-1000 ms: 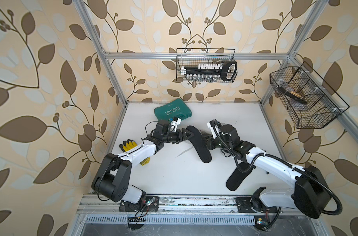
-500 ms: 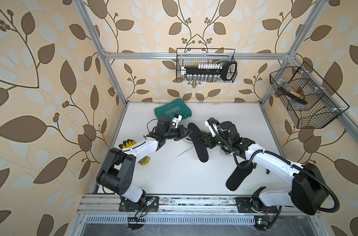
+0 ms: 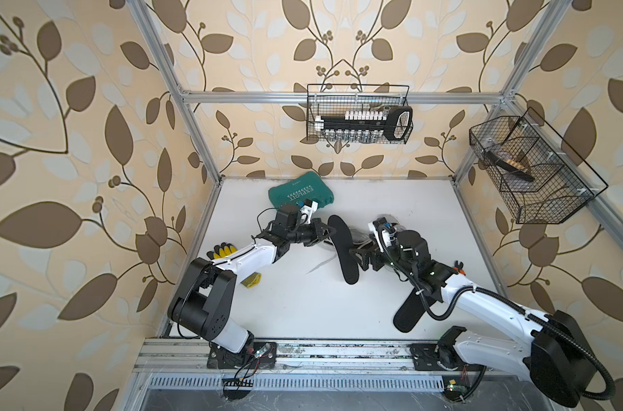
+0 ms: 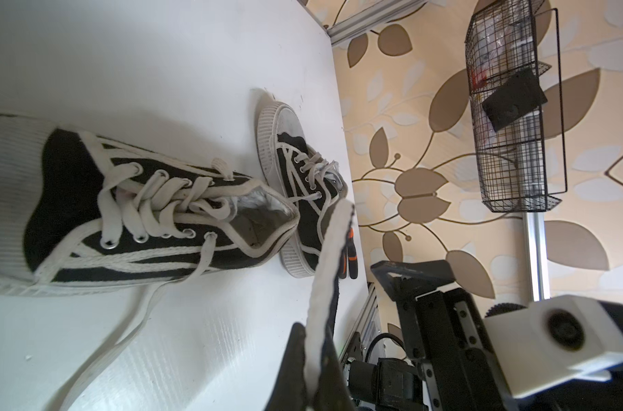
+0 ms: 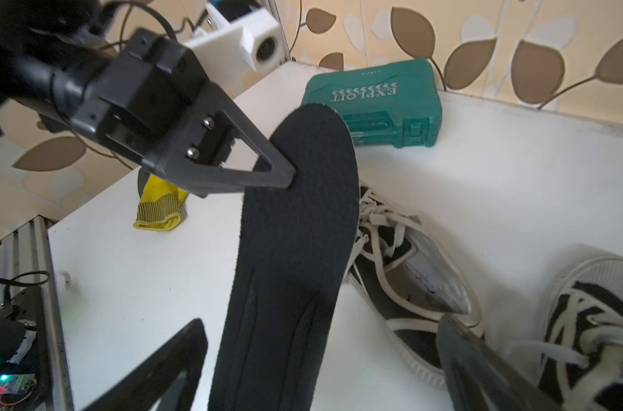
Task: Insert the insole into the shoe
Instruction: Pick up the insole from the center of the board.
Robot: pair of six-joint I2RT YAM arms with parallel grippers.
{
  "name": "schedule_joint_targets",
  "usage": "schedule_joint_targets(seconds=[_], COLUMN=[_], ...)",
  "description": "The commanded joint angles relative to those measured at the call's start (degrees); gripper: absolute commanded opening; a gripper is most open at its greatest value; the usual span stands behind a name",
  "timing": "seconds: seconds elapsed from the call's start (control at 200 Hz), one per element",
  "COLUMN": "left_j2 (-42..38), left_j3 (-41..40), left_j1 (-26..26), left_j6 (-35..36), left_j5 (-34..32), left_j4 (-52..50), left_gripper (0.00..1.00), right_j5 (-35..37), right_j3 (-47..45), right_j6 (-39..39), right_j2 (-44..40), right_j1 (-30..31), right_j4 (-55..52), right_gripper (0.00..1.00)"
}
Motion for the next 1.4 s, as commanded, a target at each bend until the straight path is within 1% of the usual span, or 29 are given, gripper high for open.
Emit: schedule_joint_targets(seconds=[0.0, 0.025, 0.09, 0.135, 0.255, 0.405, 0.595, 0.67, 0.79, 0.86, 0.89, 0.975, 1.015, 1.1, 1.125, 1.155, 1.33, 1.345, 1.395], left_j2=[-3.5, -3.54, -3.44, -3.53, -4.09, -4.54, -4.48, -4.49, -4.55, -4.52, -4.5, -4.51, -4.49, -4.52, -4.54, -6.35, -6.78, -6.76, -6.75], left_j3=[1.66, 1.28, 0.62, 0.61, 0.81, 0.88, 1.04, 1.04, 1.29, 1.56, 1.61, 1.65, 1.58, 1.57, 1.53, 1.49, 1.14, 1.03, 0.98], left_j1=[-0.44, -0.44, -0.5, -0.53, -0.61, -0.61, -0.62, -0.61, -0.61, -0.61, -0.62, -0.61, -0.61, -0.61, -0.61, -0.62, -0.61, -0.62, -0.61], left_j6=[-1.46, -1.96, -2.93, -2.93, -2.93, -1.95, -1.53, -1.56, -1.7, -2.02, -2.15, -2.8, -2.93, -2.93, -2.93, -2.92, -2.93, -4.47, -4.99], left_j5=[-3.16, -3.18, -2.64, -2.37, -2.37, -2.52, -2.61, -2.85, -3.2, -3.65, -3.83, -4.23, -4.37, -4.24, -4.19, -4.18, -4.28, -4.28, -4.12], left_j4=[-0.06, 0.92, 2.88, 3.2, 2.08, 0.77, 0.4, 0.09, -0.48, -1.2, -1.36, -1.72, -1.72, -1.63, -1.63, -1.78, -2.59, -2.55, -2.43], left_gripper=[0.0, 0.0, 0.0, 0.0, 0.0, 0.0, 0.0, 0.0, 0.0, 0.0, 0.0, 0.0, 0.0, 0.0, 0.0, 0.0, 0.0, 0.0, 0.0], right_j5=[5.3, 5.74, 3.44, 2.24, 0.08, -0.18, -7.89, -7.99, -4.39, 0.93, 2.52, 10.31, 13.68, 17.16, 17.75, 18.18, 17.44, 17.52, 17.66], right_j3=[-0.1, 0.04, -0.46, 0.07, 1.91, 2.68, 4.98, 5.71, 7.06, 8.09, 8.52, 10.08, 10.38, 10.52, 10.39, 10.23, 9.29, 9.29, 9.11], right_j6=[4.2, 5.93, 9.15, 10.18, 10.68, 11.79, 13.66, 13.0, 9.84, 6.86, 5.06, 0.97, 0.0, -0.47, -0.31, -0.14, -0.29, -0.35, -0.33], right_j2=[3.01, 3.95, 6.74, 8.53, 12.46, 14.72, 18.26, 18.94, 19.61, 19.91, 20.11, 20.85, 21.38, 22.48, 22.75, 22.94, 22.69, 22.67, 22.77], right_j1=[2.27, 2.62, 2.6, 2.64, 2.59, 2.18, 2.18, 2.87, 4.52, 5.39, 7.05, 9.82, 10.78, 11.6, 11.69, 11.66, 11.62, 11.54, 11.36], right_j4=[11.43, 12.83, 17.74, 19.1, 20.4, 22.56, 24.57, 24.43, 22.1, 19.69, 19.06, 16.66, 16.77, 18.46, 19.12, 19.85, 22.95, 22.82, 22.94], right_gripper=[0.99, 0.99, 0.99, 0.99, 0.99, 0.99, 0.99, 0.99, 0.99, 0.99, 0.98, 0.96, 0.95, 0.92, 0.91, 0.9, 0.81, 0.8, 0.77])
